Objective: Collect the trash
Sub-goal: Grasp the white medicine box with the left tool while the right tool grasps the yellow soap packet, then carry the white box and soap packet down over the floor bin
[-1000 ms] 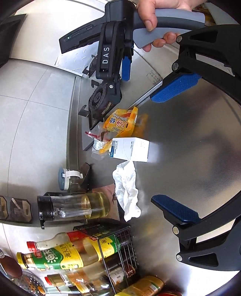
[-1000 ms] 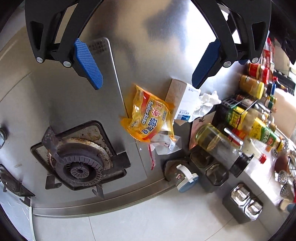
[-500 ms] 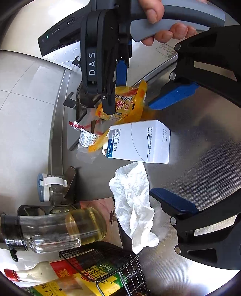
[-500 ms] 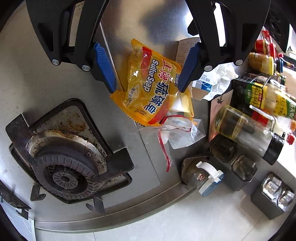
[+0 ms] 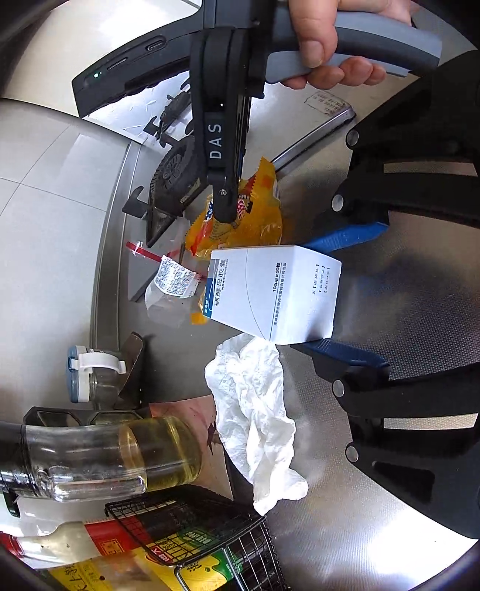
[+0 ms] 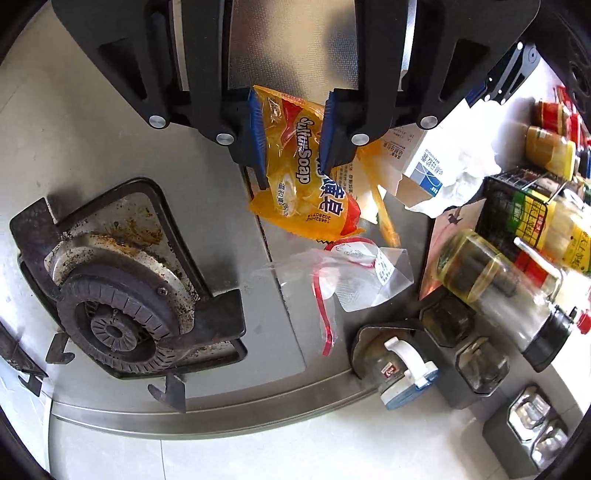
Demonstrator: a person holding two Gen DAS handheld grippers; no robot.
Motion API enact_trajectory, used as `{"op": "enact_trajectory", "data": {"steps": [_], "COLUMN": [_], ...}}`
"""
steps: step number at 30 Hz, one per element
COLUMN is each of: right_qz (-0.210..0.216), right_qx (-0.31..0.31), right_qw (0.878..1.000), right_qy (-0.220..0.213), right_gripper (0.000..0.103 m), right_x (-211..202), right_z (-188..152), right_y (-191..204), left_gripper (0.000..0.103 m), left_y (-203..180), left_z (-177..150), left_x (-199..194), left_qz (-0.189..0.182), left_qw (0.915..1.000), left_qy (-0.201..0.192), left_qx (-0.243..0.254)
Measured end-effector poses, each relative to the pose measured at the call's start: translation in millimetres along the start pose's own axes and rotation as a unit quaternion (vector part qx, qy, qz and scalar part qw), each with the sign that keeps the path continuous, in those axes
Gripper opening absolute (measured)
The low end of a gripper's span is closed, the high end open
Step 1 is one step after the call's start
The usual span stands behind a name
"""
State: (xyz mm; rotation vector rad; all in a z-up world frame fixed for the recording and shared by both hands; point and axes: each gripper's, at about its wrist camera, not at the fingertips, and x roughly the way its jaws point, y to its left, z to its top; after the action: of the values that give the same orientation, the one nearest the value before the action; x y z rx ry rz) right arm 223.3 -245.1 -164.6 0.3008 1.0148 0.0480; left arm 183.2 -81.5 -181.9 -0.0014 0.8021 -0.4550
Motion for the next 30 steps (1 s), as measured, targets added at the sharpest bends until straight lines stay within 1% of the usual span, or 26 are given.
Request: {"op": "enact_trajectory", "data": {"steps": [2,4,7,12,16,20,24,27,30], "right_qz": [-0.008,-0.006,0.009,0.027,0.043,0.063,0.097,0.115,0.124], "right_qx": [-0.008,-0.009,-0.008,-0.023,-0.029,-0.042,-0.064,-0.082,-0.081], "right_qw": [1.0,1.0,0.999,0.999,0.998,0.997,0.993,0.99,0.989], "right_qy": [-0.015,-0.026,-0.032,-0.03,-0.026,-0.022,-0.014,-0.004,0.003], "right_gripper": [0.023,0.023,0.023,0.023,0.023,0.022,0.022,0.021,0.02], "right_x": [-14,-27,-45,-72,-91,-112,-135,-147,-154], "right_z": [-3,-5,-12,-38,-64,-89,-119,-141,-158], "right_y": [-2,-6,-11,-12,-13,-10,-4,1,-2], "left_gripper": [0.043,0.043,0.043,0.043,0.043,0.043,0.043,0.043,0.043], "left_y": [-1,-2,-7,-21,-30,-41,-53,-63,-69], "left_z": [-3,-7,-15,-33,-57,-84,-113,-133,-153], "left_x": [-8,-18,-34,-63,-90,-120,-149,-167,-185], "left_qz": [0.006,0.01,0.011,0.008,0.018,0.036,0.056,0.066,0.078], "left_qw": [1.0,0.9999,0.9998,0.9997,0.9995,0.9989,0.9978,0.9973,0.9966], "left_qy": [-0.004,-0.009,-0.015,-0.023,-0.024,-0.026,-0.024,-0.023,-0.024], "left_qx": [0.004,0.003,0.005,0.009,0.009,0.016,0.024,0.023,0.012]}}
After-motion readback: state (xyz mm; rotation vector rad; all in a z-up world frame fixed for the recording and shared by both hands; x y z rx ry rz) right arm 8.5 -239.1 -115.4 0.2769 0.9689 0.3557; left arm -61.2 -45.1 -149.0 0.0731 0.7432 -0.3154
